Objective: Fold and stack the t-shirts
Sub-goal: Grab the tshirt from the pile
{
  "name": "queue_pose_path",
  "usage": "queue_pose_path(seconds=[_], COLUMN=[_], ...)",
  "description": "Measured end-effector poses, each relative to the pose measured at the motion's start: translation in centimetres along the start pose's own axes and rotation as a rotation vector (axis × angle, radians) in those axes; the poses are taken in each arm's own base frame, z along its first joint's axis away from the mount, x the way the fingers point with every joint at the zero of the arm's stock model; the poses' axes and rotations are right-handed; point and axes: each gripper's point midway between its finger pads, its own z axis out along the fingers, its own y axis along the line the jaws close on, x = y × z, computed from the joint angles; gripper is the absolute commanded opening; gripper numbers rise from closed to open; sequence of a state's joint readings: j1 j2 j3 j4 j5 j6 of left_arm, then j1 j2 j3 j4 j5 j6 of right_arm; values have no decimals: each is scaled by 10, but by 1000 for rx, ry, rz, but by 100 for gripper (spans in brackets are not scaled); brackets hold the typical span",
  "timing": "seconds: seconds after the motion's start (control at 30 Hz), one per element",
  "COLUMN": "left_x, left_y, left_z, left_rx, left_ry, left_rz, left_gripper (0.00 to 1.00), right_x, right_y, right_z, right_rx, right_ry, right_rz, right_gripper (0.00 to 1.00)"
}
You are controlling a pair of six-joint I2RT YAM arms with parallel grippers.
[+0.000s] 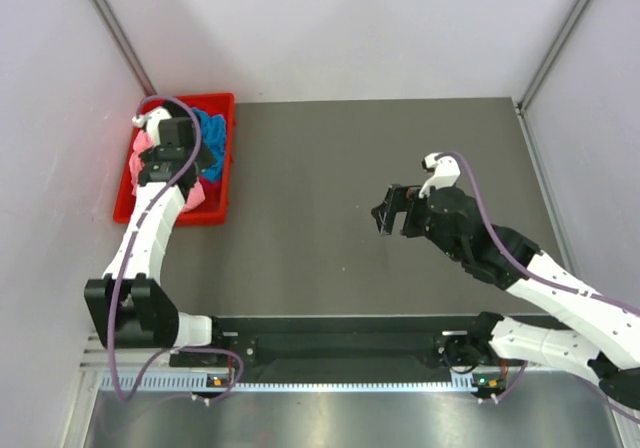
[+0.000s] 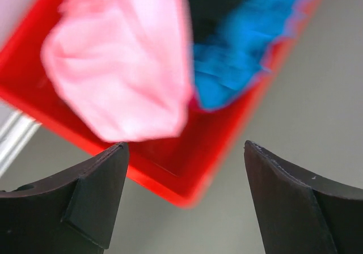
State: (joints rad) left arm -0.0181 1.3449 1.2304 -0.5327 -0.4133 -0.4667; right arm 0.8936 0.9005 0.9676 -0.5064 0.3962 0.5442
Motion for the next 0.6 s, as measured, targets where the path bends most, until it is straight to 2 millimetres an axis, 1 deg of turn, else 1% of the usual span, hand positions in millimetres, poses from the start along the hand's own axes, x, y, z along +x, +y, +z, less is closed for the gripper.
queue_pose_path(seconds=[0.07, 0.1, 0.17, 0.23, 0.27, 0.33, 0.37, 0.4, 0.47, 0.5, 0.57, 0.6], left_x=[0, 1, 6, 15, 22, 35, 42, 50, 63, 66, 70, 70], left_y=[26, 34, 50, 66, 78, 95, 104, 110, 113, 111, 106, 104], left_z=[20, 27, 44, 65, 78, 97, 106, 113, 122, 126, 131, 132], left_rx=[-84, -113, -167, -199, -223, -254, -274, -288, -293, -287, -276, -271], left_ry=[18, 23, 39, 72, 94, 130, 147, 165, 200, 208, 218, 223], left_rz=[-31, -38, -74, -124, -159, -206, -225, -237, -245, -248, -257, -253], left_gripper=[84, 83, 76, 74, 71, 68, 65, 60, 43, 25, 14, 5], right_x=[-2, -3, -4, -3, -2, -3, -3, -4, -5, -7, -9, -10], right_y=[0, -1, -3, -5, -6, -6, -6, -4, -2, 1, 4, 6], right_z=[-4, -7, -11, -14, -15, -17, -18, -19, -20, -21, -21, -21], right_rx=[-11, -17, -26, -29, -31, -40, -45, -55, -77, -91, -109, -114], right_ry=[-12, -21, -33, -39, -41, -50, -54, -60, -68, -74, -83, -85], right_rz=[1, 0, -2, -5, -7, -5, -5, -6, -7, -5, -6, -6], right_gripper=[100, 100, 100, 100, 100, 100, 100, 100, 100, 100, 100, 99])
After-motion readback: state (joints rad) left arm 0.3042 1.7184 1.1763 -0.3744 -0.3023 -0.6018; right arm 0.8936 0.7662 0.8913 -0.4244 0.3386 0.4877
